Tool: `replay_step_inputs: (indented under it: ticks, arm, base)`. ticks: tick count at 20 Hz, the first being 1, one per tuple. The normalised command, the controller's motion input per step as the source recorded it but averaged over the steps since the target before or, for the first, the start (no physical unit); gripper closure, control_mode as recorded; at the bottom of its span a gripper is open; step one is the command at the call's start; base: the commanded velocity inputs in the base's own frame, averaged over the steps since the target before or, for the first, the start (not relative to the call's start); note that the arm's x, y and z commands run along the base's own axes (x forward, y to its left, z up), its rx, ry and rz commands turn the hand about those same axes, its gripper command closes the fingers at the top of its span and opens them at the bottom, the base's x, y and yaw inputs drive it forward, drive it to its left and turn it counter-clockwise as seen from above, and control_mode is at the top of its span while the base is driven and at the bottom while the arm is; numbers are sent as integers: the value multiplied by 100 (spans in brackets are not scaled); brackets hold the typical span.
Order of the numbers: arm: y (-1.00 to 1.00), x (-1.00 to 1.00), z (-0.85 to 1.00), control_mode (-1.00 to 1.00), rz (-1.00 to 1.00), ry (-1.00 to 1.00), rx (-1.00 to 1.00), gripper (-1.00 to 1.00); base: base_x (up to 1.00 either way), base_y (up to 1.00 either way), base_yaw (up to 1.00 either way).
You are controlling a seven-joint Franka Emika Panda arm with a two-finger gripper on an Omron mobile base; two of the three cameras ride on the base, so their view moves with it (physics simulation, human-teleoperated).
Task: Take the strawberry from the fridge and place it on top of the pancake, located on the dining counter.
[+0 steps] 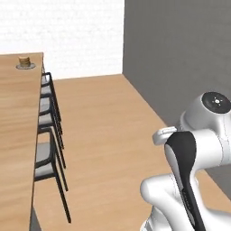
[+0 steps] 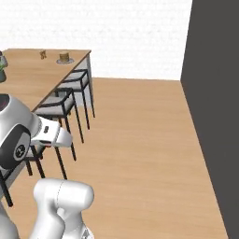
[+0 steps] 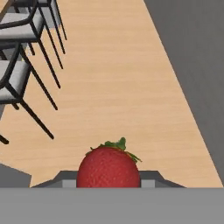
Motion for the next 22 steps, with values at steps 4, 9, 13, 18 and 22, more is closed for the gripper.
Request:
replay_step_inputs:
  ticks: [4, 9, 13, 18, 22]
  arm:
    - [0, 0, 0, 100, 0, 0, 0, 100]
    - [0, 0, 0, 100, 0, 0, 0, 100]
    - [0, 0, 0, 100, 0, 0, 0, 100]
    - [0, 0, 0, 100, 0, 0, 0, 100]
    - [0, 0, 0, 100, 0, 0, 0, 100]
  base:
    - [100, -25, 23]
    - [100, -58, 25]
    - [100, -64, 29]
    - [100, -75, 39]
    - [100, -91, 37]
